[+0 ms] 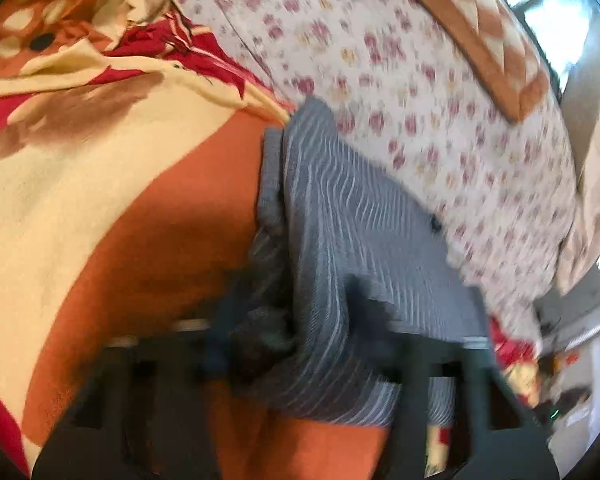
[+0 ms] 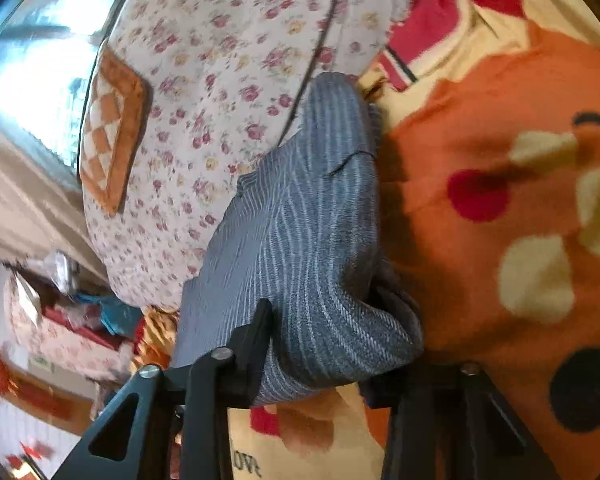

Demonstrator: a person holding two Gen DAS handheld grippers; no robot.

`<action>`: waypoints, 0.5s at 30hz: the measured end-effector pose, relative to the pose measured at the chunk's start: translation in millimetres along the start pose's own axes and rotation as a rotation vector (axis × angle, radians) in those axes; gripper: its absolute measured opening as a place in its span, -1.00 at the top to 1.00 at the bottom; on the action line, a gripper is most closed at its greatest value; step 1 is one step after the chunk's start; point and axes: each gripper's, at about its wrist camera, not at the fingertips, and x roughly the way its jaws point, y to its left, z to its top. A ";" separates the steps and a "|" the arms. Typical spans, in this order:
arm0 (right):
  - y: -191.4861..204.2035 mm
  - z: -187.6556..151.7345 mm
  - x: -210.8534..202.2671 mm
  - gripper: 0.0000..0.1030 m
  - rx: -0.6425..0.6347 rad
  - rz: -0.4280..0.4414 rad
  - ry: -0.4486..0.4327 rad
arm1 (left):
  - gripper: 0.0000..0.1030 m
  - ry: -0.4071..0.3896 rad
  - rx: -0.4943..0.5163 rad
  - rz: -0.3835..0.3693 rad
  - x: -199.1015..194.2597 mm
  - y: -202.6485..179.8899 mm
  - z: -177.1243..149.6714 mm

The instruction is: Fold large clothes

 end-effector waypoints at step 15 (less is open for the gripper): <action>15.4 -41.0 -84.6 0.81 -0.064 0.120 0.048 | 0.47 0.003 0.156 -0.028 -85.7 -9.2 -34.0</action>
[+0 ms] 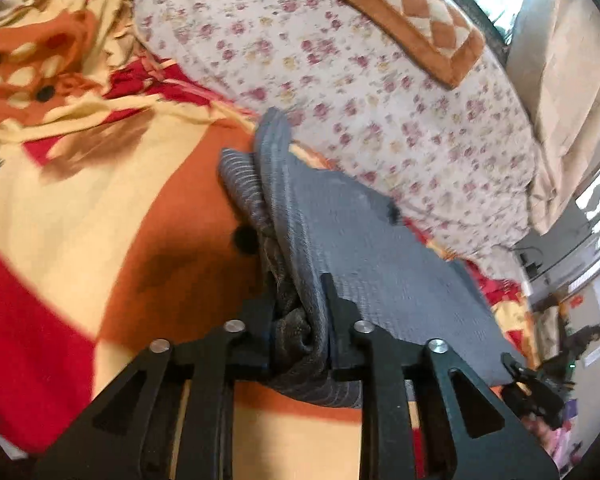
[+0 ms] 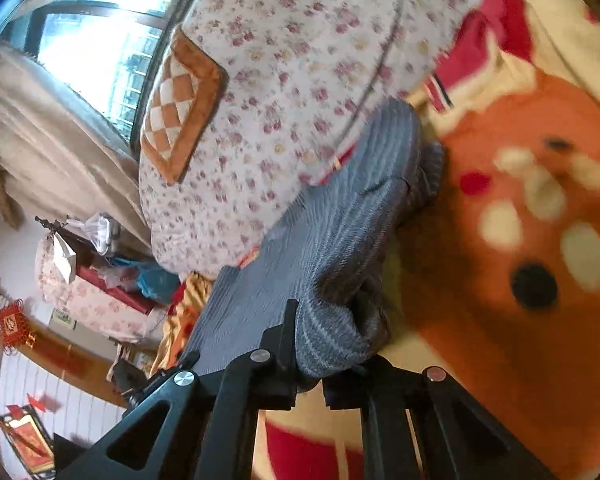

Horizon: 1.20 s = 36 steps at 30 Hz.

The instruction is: Fold large clothes

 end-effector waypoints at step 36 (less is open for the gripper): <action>64.9 40.8 -29.1 0.70 -0.424 -0.499 -0.204 | 0.25 0.362 0.237 -0.095 95.0 -1.9 48.7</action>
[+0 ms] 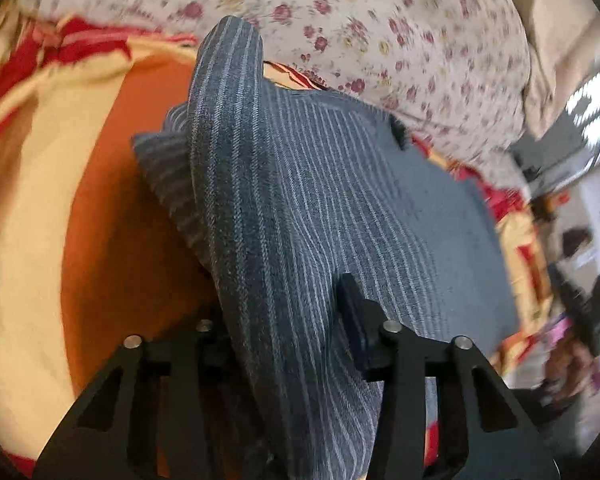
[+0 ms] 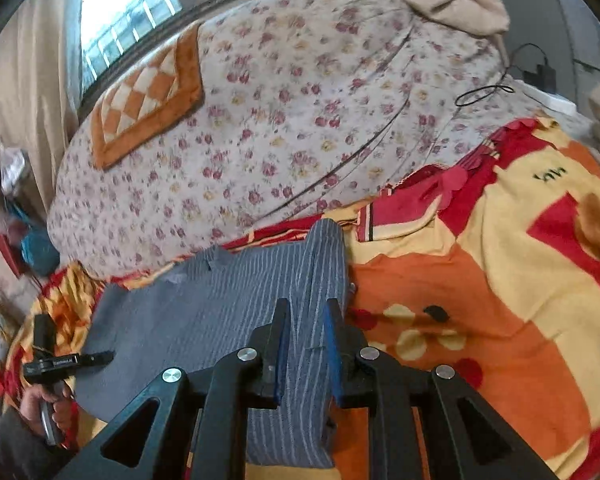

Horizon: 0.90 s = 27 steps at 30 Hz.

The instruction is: Fold large clothes

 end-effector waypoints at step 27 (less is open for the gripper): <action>-35.7 -34.7 -1.4 -0.06 -0.311 -0.483 0.120 | 0.72 -0.122 -0.098 0.037 4.1 -208.5 60.5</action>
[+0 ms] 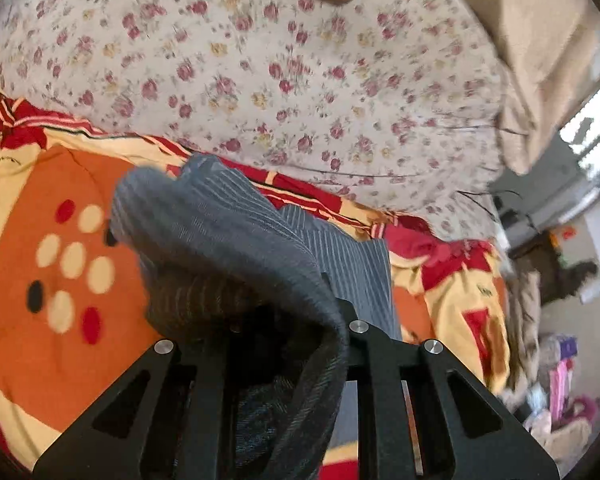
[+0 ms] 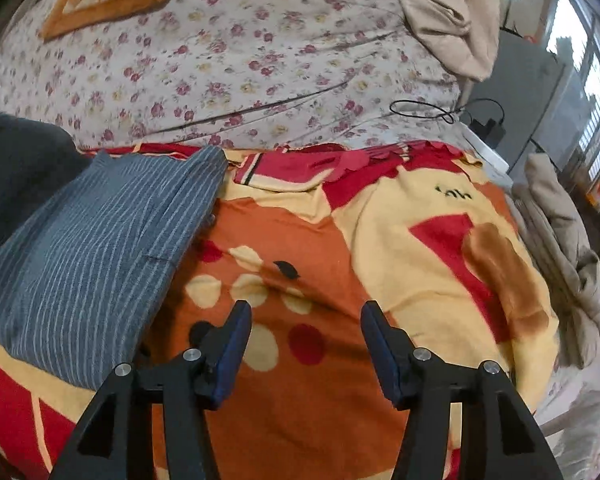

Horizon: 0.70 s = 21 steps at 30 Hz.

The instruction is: Fold large clothes

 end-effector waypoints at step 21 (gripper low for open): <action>-41.6 -11.0 4.3 -0.06 0.092 0.041 0.005 | -0.44 0.004 -0.037 -0.062 81.0 -53.1 -65.6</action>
